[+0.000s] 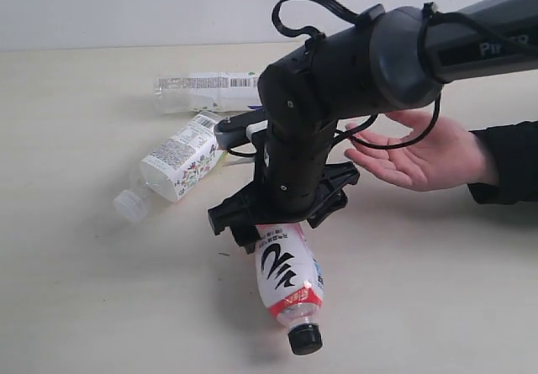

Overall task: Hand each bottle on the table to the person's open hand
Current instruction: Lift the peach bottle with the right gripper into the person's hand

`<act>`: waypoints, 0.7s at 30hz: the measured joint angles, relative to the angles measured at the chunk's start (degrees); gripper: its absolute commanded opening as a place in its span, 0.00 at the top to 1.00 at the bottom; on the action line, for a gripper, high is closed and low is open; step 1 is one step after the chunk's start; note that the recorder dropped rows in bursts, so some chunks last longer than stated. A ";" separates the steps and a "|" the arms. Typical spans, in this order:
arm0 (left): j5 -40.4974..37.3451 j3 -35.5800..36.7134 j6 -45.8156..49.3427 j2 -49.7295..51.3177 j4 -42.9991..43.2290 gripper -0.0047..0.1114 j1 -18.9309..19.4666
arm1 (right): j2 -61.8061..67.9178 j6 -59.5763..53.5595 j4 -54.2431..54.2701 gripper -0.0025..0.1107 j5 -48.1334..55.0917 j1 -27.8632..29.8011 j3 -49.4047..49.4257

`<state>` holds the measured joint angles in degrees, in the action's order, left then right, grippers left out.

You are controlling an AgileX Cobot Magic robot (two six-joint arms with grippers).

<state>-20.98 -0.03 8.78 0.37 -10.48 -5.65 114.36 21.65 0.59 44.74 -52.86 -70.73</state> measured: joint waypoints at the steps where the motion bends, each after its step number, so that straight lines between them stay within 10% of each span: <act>1: 0.00 0.00 0.00 0.00 0.00 0.96 0.00 | 0.33 0.00 0.00 0.49 -0.10 0.00 0.00; 7: 0.00 0.00 0.00 0.00 0.00 0.96 0.00 | 0.73 0.10 -0.11 0.98 0.02 0.00 0.00; 21: 0.00 0.00 0.00 0.00 0.00 0.96 0.00 | -5.36 -3.33 -0.59 0.98 17.51 0.00 -9.65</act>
<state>-20.98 -0.03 8.78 0.37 -10.48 -5.65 108.99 18.32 0.00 62.25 -52.86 -80.38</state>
